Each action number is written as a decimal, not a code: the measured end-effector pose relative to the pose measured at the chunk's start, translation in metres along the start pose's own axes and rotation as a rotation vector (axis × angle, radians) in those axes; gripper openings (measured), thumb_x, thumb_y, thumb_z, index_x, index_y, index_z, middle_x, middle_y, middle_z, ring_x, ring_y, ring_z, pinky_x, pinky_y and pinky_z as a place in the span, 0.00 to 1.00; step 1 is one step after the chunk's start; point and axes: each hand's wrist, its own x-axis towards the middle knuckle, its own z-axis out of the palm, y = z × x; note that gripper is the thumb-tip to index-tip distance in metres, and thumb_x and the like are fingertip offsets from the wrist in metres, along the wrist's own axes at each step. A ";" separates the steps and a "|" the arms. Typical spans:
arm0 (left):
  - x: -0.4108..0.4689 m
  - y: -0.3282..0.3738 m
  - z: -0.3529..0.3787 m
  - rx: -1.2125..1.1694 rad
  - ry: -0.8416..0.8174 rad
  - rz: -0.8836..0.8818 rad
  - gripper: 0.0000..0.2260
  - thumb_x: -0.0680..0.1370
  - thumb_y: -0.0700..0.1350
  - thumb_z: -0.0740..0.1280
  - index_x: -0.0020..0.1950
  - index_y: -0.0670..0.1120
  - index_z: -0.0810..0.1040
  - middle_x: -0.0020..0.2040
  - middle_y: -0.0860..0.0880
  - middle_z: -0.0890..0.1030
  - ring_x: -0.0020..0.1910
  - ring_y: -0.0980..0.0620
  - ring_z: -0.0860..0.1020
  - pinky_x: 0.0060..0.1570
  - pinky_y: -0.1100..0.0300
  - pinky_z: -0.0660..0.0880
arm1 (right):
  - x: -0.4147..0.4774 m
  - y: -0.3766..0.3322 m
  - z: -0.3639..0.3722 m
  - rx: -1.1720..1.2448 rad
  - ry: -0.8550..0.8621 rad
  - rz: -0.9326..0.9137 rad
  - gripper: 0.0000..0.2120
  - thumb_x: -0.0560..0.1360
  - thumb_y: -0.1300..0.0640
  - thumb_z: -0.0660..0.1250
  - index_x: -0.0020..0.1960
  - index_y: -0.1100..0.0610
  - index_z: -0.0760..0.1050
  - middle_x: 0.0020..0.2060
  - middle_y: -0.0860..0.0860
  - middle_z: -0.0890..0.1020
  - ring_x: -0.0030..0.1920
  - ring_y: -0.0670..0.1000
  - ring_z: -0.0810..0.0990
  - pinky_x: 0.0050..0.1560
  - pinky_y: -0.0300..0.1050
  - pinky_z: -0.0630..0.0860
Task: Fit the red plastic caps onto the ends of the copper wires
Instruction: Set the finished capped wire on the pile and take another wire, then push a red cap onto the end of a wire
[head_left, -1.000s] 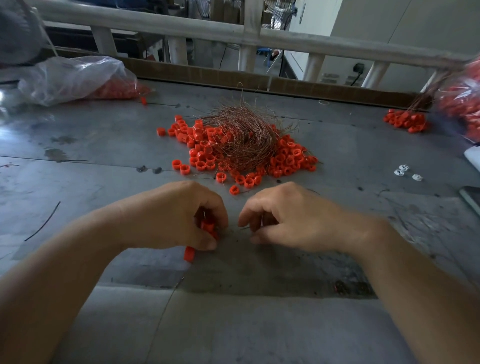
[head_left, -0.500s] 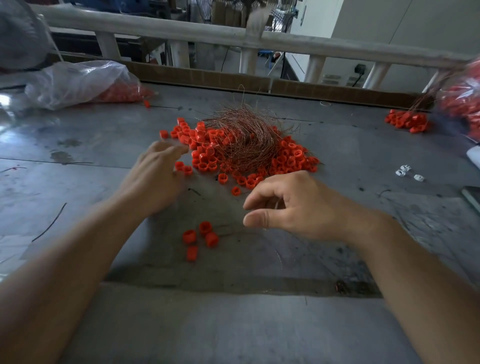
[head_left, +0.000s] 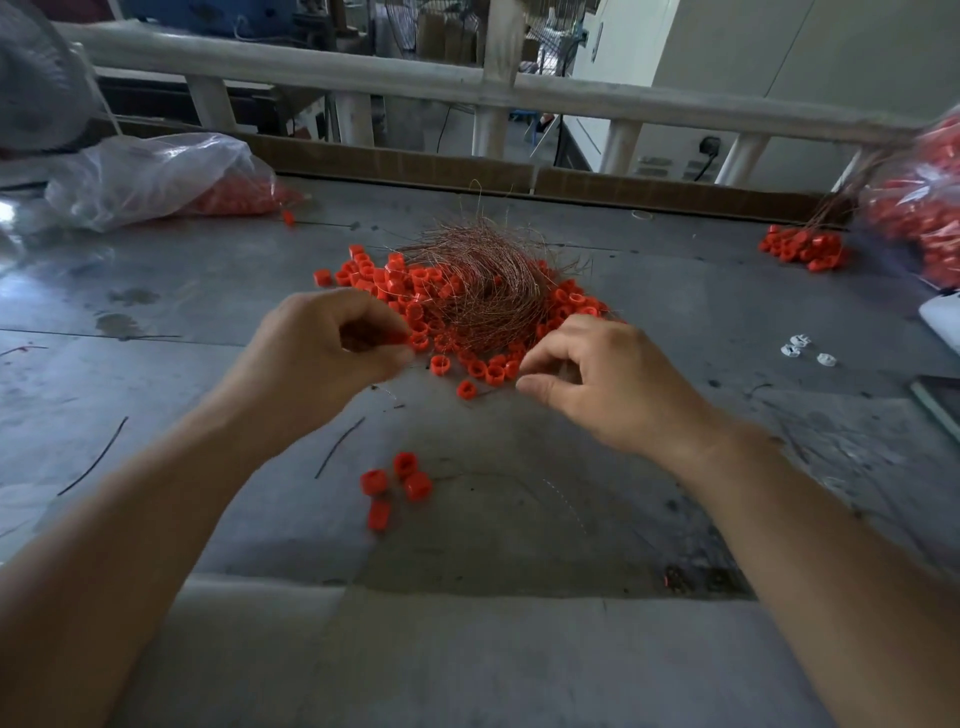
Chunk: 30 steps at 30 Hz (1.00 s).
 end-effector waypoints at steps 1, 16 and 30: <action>-0.004 0.008 0.003 -0.076 -0.059 0.027 0.10 0.67 0.42 0.73 0.36 0.58 0.77 0.34 0.57 0.81 0.34 0.64 0.77 0.36 0.74 0.72 | 0.001 0.003 0.002 -0.003 0.033 0.014 0.10 0.72 0.51 0.68 0.50 0.54 0.80 0.45 0.44 0.73 0.43 0.41 0.70 0.48 0.37 0.67; -0.013 0.016 0.022 -0.085 -0.307 0.176 0.12 0.68 0.43 0.72 0.38 0.62 0.77 0.41 0.66 0.80 0.38 0.66 0.77 0.37 0.77 0.70 | 0.009 0.008 0.013 0.050 0.098 -0.095 0.17 0.74 0.57 0.66 0.62 0.62 0.74 0.63 0.51 0.73 0.60 0.47 0.71 0.59 0.38 0.68; -0.014 0.017 0.020 -0.109 -0.337 0.145 0.11 0.68 0.44 0.72 0.40 0.61 0.78 0.42 0.66 0.80 0.39 0.66 0.78 0.39 0.77 0.71 | 0.008 0.005 0.009 0.207 0.391 -0.125 0.06 0.68 0.67 0.70 0.45 0.63 0.81 0.38 0.51 0.83 0.40 0.44 0.79 0.45 0.37 0.76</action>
